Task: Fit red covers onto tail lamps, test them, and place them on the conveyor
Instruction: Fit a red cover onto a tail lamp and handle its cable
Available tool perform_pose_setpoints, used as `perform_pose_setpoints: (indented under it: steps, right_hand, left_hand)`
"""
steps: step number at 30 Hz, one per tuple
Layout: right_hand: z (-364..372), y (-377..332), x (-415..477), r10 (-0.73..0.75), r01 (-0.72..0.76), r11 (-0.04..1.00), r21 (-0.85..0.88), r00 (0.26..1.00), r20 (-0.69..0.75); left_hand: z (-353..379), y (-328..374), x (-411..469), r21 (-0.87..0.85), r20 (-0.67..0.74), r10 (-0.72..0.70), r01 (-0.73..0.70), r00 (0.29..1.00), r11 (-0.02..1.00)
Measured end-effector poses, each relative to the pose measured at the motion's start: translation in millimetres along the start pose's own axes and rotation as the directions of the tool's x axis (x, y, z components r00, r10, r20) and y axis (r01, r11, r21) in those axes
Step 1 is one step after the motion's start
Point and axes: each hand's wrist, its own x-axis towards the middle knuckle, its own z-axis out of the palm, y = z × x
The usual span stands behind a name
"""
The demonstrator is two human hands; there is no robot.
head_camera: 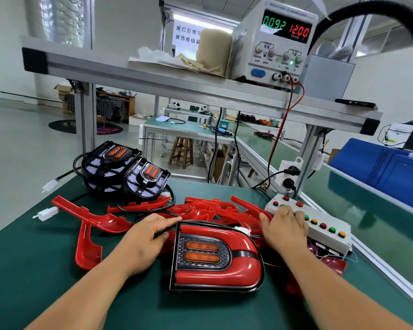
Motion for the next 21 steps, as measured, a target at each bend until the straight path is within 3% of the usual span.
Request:
perform_pose_setpoints:
  steps: [7, 21]
  right_hand:
    - [2.1, -2.7, 3.6, -0.159, 0.16, 0.985, -0.065, 0.987, 0.009]
    - [-1.0, -8.3, 5.7, -0.143, 0.153, 0.978, -0.142, 0.987, 0.078]
  left_hand:
    - [-0.2, 0.4, -0.2, 0.003, 0.004, -0.01, 0.01, 1.0, 1.0]
    - [1.4, -4.6, 1.7, 0.005, 0.009, 0.011, -0.011, 1.0, 1.0]
